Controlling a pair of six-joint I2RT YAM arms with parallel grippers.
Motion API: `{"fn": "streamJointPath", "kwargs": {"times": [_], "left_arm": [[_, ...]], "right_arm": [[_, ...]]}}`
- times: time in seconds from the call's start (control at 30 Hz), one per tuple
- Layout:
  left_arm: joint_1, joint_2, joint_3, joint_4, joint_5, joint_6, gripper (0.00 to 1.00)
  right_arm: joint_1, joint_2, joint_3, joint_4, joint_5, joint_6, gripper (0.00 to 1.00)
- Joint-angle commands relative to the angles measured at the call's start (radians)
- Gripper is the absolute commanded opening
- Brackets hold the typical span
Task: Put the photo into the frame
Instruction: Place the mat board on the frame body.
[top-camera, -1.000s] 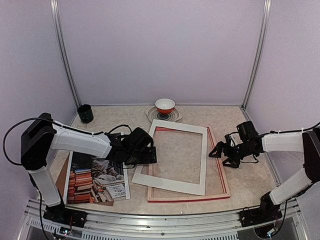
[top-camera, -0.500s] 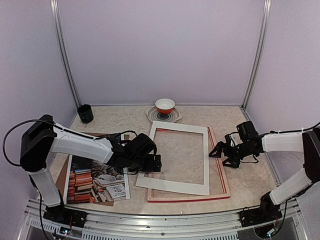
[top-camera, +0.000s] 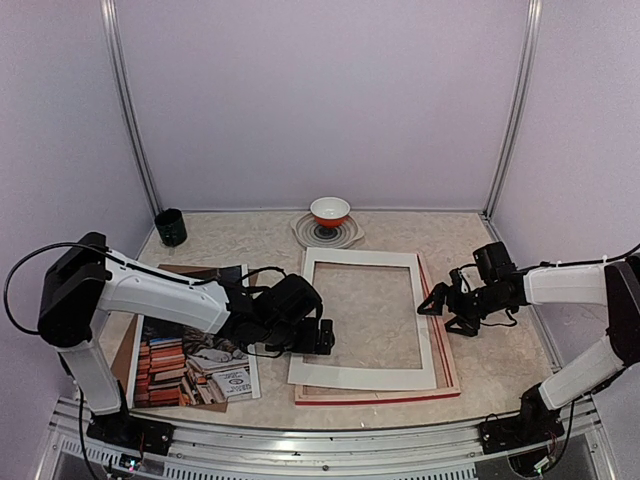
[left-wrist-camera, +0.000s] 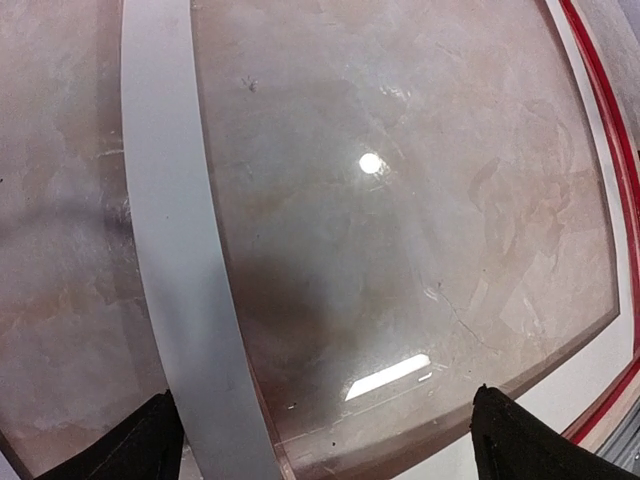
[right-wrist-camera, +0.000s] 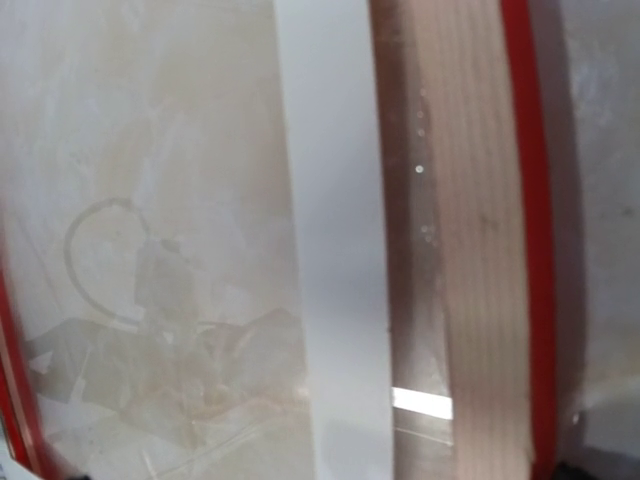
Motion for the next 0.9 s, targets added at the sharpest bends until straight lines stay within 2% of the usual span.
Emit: {"fn": "streamJointPath", "kwargs": {"times": [0.0, 0.63, 0.77, 0.87], "left_arm": [[-0.007, -0.013, 0.029, 0.009, 0.025, -0.001, 0.99], [-0.023, 0.022, 0.022, 0.095, 0.143, -0.014, 0.99], [-0.017, -0.006, 0.017, 0.074, 0.072, -0.009, 0.99], [0.002, -0.048, 0.012, 0.077, 0.069, -0.003, 0.99]], "right_arm": [[0.016, 0.004, 0.012, 0.022, -0.006, 0.003, 0.99], [0.016, -0.014, 0.056, 0.0, -0.02, 0.01, 0.99], [0.016, -0.008, 0.056, 0.003, -0.023, 0.013, 0.99], [0.016, -0.003, 0.045, 0.009, -0.023, 0.012, 0.99]]}}
